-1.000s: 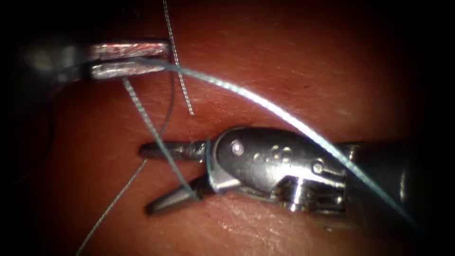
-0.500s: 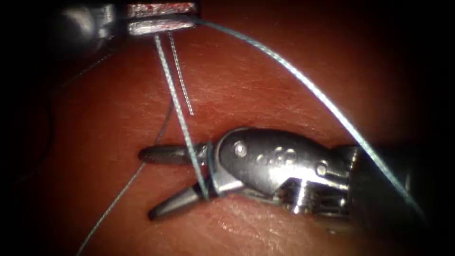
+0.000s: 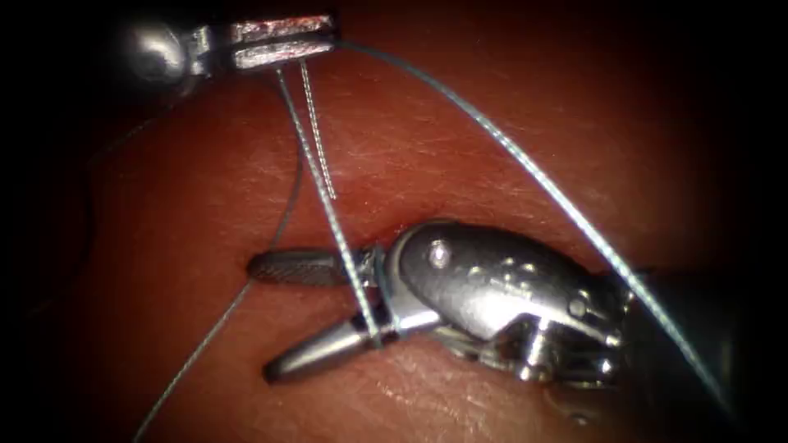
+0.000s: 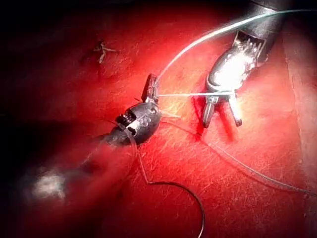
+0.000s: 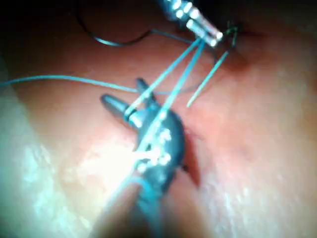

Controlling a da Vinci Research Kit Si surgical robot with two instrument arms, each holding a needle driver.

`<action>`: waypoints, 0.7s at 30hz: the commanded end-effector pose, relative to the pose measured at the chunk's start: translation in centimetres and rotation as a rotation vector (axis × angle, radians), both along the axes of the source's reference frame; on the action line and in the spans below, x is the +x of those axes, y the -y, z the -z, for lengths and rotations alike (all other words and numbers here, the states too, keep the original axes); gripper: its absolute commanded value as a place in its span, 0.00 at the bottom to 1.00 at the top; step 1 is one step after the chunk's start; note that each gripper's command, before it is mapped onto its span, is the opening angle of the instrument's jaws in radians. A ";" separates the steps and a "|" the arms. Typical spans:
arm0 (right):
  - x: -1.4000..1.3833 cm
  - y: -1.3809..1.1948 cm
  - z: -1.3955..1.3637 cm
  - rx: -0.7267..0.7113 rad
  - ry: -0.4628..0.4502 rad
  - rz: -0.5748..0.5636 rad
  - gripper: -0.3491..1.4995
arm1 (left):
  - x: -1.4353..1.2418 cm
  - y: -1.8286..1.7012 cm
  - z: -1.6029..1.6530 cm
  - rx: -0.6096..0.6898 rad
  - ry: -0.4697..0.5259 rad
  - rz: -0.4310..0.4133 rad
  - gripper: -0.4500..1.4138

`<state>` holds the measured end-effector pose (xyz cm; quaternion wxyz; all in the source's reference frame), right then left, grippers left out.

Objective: Wound Closure

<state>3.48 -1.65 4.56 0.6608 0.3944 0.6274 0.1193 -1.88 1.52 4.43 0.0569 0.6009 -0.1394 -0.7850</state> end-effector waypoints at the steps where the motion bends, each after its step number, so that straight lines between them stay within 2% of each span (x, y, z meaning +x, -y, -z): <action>1: 0.07 0.05 -0.06 0.015 -0.014 -0.006 0.45 | -0.05 0.02 -0.09 0.001 0.004 0.001 0.00; 21: 0.03 -0.09 -0.15 0.147 -0.097 -0.130 0.46 | -0.05 0.20 -0.48 0.008 0.095 0.069 0.00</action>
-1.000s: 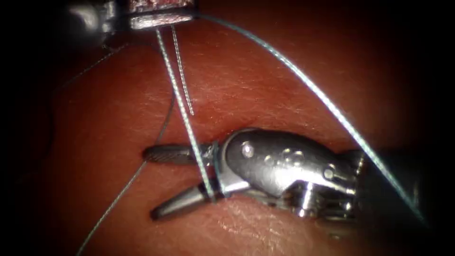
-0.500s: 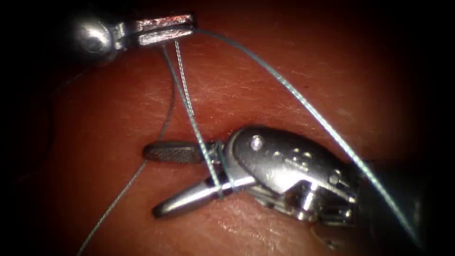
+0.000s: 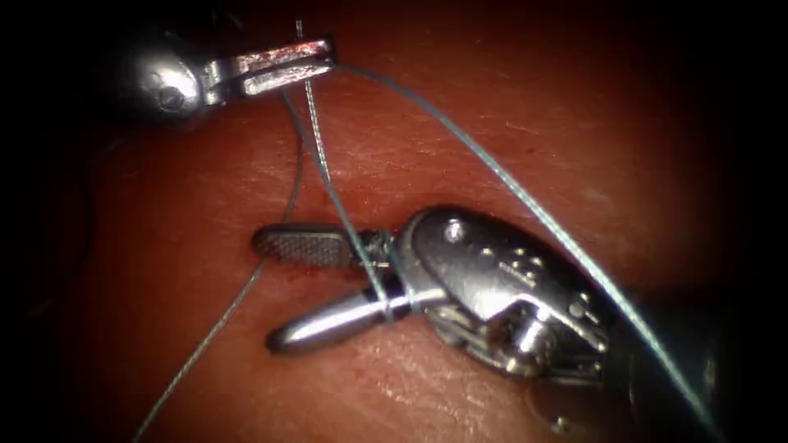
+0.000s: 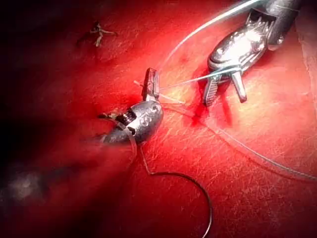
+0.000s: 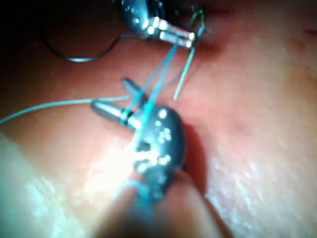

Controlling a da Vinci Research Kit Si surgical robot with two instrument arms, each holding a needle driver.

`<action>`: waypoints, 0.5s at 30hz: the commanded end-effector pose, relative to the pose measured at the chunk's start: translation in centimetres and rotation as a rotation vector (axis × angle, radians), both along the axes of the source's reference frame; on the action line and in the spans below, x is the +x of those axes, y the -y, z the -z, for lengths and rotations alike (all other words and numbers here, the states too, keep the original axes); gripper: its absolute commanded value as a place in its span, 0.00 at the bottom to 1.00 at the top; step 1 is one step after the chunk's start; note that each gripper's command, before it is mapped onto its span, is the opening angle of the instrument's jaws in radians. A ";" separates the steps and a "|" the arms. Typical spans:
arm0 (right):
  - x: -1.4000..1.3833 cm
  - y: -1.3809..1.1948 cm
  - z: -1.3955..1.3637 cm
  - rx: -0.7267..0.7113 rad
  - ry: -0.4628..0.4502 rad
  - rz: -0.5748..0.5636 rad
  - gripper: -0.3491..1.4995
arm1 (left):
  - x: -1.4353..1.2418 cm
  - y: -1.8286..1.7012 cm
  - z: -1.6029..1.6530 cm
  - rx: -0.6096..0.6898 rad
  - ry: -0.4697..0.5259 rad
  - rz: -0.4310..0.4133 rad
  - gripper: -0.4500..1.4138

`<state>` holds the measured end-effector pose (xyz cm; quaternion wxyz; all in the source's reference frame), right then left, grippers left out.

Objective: Wound Closure

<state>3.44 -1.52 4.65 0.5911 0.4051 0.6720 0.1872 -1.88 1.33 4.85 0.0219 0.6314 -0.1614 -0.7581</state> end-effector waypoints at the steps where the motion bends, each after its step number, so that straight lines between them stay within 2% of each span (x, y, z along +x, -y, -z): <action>1: 0.07 0.04 -0.05 0.004 -0.004 -0.004 0.46 | -0.06 0.02 -0.08 0.002 0.005 0.001 0.00; 9: 0.09 -0.03 0.00 0.031 -0.030 -0.033 0.45 | -0.11 0.04 -0.14 0.001 0.007 0.009 0.00; 15: 0.12 -0.01 0.05 0.042 -0.044 -0.035 0.49 | -0.23 0.02 -0.17 0.000 0.010 0.003 0.00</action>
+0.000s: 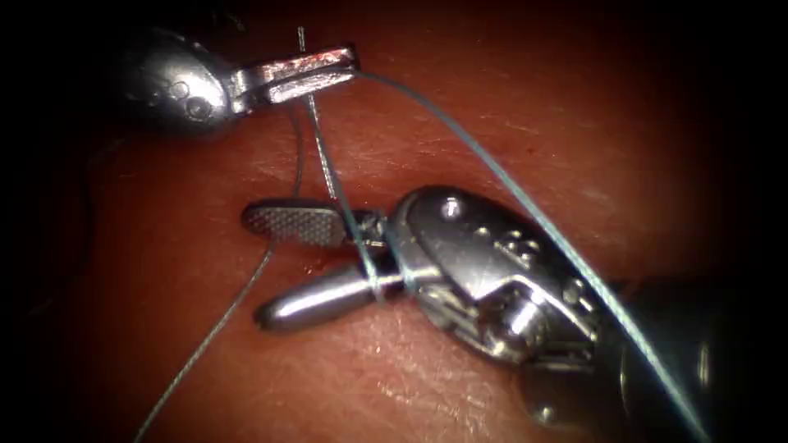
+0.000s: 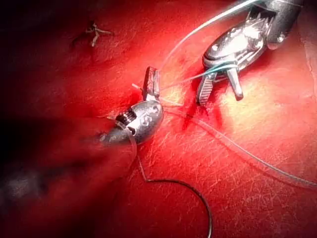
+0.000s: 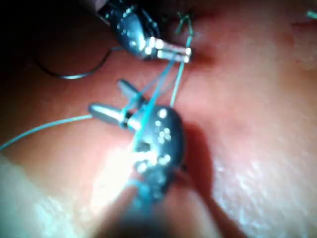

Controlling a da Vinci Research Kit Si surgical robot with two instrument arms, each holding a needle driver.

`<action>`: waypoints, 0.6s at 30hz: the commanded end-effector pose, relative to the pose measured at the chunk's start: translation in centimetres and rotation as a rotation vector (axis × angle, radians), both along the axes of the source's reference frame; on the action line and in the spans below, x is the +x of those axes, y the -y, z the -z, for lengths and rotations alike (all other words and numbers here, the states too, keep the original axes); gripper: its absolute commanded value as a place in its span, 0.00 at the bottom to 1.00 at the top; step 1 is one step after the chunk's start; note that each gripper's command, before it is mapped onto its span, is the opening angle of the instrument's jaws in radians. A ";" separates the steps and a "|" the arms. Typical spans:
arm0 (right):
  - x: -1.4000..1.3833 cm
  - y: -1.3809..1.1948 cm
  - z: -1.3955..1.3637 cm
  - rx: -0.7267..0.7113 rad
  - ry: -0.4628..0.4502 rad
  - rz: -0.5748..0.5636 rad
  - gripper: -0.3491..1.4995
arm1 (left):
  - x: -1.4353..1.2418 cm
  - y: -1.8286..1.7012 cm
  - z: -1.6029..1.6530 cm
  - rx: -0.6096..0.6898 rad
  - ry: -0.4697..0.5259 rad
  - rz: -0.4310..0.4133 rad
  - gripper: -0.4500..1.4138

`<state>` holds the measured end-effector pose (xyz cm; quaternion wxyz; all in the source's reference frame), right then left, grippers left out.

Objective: Wound Closure

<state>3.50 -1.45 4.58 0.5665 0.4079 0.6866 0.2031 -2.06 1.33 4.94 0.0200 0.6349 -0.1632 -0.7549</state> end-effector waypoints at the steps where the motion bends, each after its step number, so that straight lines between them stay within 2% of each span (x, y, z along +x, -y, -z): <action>1: 0.07 0.05 -0.01 0.004 -0.009 0.000 0.48 | -0.05 0.03 -0.08 0.000 0.000 -0.001 0.00; 8: 0.07 -0.02 0.05 0.020 -0.033 -0.028 0.47 | -0.01 0.07 -0.10 0.006 0.011 0.001 0.00; 18: -0.01 -0.20 -0.01 0.075 -0.035 -0.141 0.46 | 0.13 0.12 0.00 0.031 0.050 0.033 0.00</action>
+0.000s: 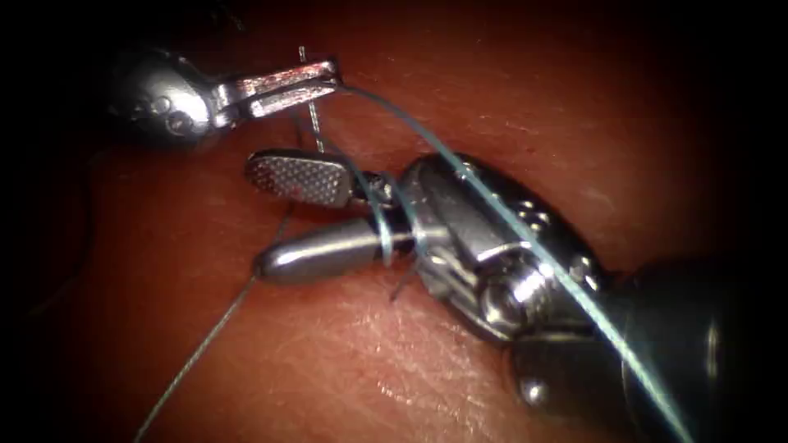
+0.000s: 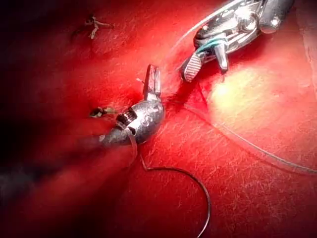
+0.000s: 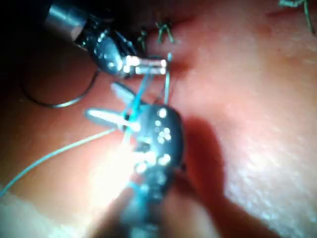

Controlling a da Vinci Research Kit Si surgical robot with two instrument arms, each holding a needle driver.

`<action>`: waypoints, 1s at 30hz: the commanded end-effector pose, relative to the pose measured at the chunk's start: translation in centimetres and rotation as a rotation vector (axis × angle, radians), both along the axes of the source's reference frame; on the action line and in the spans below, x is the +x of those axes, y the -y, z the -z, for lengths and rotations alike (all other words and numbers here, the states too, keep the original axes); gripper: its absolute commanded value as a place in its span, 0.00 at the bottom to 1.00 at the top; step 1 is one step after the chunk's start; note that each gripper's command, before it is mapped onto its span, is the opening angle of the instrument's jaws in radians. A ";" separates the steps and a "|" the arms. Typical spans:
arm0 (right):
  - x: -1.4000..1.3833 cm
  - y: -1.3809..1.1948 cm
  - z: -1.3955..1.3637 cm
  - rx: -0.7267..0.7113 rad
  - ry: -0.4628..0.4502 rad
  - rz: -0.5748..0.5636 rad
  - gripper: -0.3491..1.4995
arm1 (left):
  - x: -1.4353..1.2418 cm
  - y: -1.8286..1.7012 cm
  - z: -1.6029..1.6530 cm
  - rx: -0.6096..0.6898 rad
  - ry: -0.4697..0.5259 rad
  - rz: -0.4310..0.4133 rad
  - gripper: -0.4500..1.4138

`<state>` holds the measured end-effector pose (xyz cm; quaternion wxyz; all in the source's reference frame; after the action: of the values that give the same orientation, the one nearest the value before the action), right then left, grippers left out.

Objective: Wound Closure

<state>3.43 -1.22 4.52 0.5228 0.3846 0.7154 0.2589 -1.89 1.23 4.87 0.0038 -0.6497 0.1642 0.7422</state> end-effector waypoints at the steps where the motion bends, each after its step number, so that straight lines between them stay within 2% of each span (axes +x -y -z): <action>1: 0.02 -0.01 -0.11 0.002 0.013 -0.024 0.46 | -0.02 0.02 -0.02 0.012 0.017 0.013 0.00; 10: -0.09 -0.13 -0.22 0.017 0.038 -0.091 0.46 | -0.03 0.14 0.13 0.032 0.048 0.039 0.00; 17: -0.15 -0.18 -0.26 0.017 0.048 -0.111 0.46 | 0.06 0.22 0.19 0.042 0.064 0.042 0.00; 23: -0.17 -0.21 -0.24 0.020 0.046 -0.115 0.46 | 0.15 0.31 0.21 0.051 0.068 0.039 0.00; 30: -0.15 -0.20 -0.18 0.030 0.037 -0.117 0.46 | 0.12 0.35 0.18 0.058 0.068 0.045 0.00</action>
<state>3.22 -0.98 4.65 0.5147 0.3433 0.7230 0.3074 -1.72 0.91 4.62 0.0446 -0.6700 0.1575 0.7241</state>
